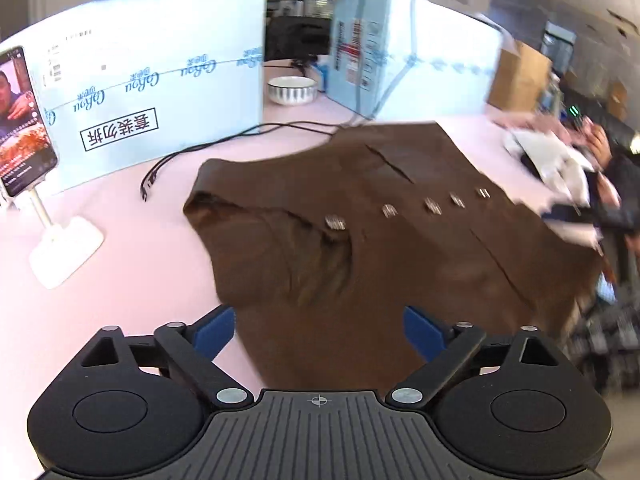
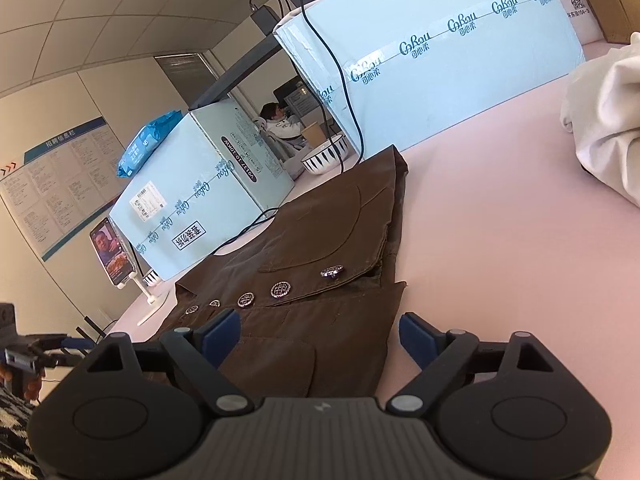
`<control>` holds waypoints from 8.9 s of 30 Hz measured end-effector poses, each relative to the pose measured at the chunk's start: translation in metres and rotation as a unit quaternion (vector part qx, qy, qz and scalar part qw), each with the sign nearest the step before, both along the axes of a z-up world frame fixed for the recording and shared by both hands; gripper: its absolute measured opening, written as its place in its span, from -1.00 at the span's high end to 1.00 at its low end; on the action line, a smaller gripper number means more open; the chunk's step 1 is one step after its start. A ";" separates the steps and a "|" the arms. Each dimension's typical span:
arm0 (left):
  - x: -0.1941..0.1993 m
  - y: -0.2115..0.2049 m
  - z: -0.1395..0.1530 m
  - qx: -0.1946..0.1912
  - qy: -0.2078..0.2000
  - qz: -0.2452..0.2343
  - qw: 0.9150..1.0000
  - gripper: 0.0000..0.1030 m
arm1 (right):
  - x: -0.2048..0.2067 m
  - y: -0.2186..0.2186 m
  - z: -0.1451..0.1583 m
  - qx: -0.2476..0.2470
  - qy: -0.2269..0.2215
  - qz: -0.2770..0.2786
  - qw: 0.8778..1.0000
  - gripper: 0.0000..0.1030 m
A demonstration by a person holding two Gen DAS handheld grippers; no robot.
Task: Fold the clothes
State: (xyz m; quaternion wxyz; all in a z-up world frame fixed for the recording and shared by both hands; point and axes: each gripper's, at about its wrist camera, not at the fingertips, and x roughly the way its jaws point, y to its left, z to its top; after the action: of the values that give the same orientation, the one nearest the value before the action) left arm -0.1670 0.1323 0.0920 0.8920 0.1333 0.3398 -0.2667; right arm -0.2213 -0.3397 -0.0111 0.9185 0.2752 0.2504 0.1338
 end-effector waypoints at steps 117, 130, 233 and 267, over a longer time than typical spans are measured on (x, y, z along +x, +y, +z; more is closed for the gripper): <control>0.023 0.001 -0.066 -0.028 0.029 0.190 0.981 -0.99 | 0.036 0.101 0.009 -0.271 -0.007 0.054 0.961 -0.19; 0.004 0.065 -0.050 -0.174 0.121 0.175 0.961 -0.97 | -0.067 -0.003 0.038 0.065 0.103 0.044 0.992 -0.88; 0.212 0.018 -0.021 -0.144 0.146 0.137 0.969 -0.90 | 0.189 0.053 0.024 -0.227 0.089 0.099 0.965 -0.34; 0.147 -0.040 0.023 -0.154 0.039 0.061 0.985 -0.74 | 0.159 0.084 0.078 -0.101 0.065 0.093 0.988 -0.59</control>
State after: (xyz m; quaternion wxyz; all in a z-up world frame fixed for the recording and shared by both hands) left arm -0.0203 0.0927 0.1152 0.9025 -0.0371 0.3368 -0.2660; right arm -0.0624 -0.2561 0.0669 0.9068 0.1649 0.3464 0.1744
